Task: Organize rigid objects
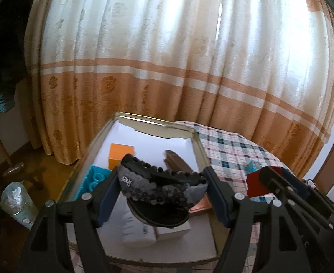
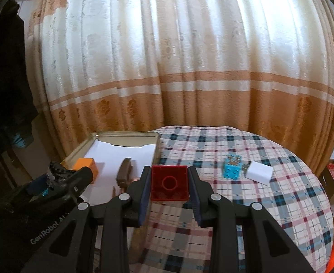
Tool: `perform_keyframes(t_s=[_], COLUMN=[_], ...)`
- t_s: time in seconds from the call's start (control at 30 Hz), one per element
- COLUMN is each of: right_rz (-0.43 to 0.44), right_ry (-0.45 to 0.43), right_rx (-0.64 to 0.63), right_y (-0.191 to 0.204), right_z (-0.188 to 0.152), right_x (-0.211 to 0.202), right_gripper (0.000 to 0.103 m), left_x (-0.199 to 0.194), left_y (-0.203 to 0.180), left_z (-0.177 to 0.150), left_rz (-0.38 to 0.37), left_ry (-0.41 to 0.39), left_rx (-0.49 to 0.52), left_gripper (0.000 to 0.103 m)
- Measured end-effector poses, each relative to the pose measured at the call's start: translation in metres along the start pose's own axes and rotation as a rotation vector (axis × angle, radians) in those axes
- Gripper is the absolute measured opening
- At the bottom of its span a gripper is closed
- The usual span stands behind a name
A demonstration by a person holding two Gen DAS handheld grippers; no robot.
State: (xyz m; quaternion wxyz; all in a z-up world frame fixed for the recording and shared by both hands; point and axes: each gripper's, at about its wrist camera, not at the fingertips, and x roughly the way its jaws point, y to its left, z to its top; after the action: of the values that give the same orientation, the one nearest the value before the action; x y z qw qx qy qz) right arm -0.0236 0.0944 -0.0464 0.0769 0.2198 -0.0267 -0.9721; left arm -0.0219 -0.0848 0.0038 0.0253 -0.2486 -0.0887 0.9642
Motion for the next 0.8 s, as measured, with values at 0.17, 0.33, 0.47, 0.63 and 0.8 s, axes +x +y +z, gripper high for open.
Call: perform_keyframes(t_s=[0.17,0.33,0.47,0.63,0.8], right_rz=[0.018,0.031,0.039,0.054,0.072], right_ry=[0.007,0.009,0.021,0.023,0.045], right_rx=[-0.015,-0.027,-0.018,-0.024,-0.020], right_y=[0.012,0.022,0.026,0.035,0.044], right_z=[0.004,0.009,0.015,0.025,0.033], right_x=[0.006,0.012,0.020,0.027,0.039], right_gripper=[0.034,0.034,0.034,0.034,0.034], left_x=[0.004,0.007,0.010,0.014,0.019], left_y=[0.009,0.016,0.021,0.027,0.032], left_z=[0.002,0.005,0.008,0.011,0.016], left_rz=[0.033,0.058,0.081,0.111,0.136], left_ry=[0.015,0.022,0.034,0.046,0.055], left_rx=[-0.003,-0.006,-0.010,-0.009,-0.007], left_gripper=[0.072,0.072,0.072,0.072,0.072])
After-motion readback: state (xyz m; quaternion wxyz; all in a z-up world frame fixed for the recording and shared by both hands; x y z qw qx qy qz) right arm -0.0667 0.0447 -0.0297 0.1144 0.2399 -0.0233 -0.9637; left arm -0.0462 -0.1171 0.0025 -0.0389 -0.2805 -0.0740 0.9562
